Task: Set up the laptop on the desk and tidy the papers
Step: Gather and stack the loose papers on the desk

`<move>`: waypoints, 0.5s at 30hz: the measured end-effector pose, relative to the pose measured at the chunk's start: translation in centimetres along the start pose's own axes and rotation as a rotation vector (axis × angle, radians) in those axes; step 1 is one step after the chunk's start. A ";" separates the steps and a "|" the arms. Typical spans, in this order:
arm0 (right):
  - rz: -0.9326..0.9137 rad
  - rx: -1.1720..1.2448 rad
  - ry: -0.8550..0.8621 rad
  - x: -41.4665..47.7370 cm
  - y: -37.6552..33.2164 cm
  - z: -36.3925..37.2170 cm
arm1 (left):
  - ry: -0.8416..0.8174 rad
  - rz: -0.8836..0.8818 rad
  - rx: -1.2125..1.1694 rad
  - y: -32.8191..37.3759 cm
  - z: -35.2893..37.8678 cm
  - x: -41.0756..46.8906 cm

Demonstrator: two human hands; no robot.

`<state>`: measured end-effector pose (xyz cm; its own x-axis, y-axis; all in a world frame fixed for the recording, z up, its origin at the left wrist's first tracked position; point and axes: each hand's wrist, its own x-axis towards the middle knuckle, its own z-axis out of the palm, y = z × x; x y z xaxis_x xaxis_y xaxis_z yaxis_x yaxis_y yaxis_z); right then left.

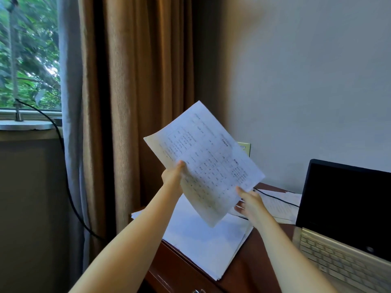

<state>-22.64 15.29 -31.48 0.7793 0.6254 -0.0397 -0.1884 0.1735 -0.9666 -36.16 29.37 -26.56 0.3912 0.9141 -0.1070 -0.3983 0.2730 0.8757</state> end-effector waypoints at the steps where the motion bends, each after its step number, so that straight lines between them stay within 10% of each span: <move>1: -0.006 -0.023 0.029 0.0 0.1 0.2 | 0.016 -0.014 0.007 -0.3 -0.2 -0.1; 15: 0.147 -0.323 0.214 -1.0 3.7 -0.9 | 0.201 -0.085 0.259 -6.8 -4.9 -1.8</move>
<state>-23.59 14.59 -35.25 0.8710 0.4479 -0.2017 -0.1360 -0.1747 -0.9752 -38.22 27.35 -34.58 0.2318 0.9394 -0.2527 -0.1375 0.2888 0.9475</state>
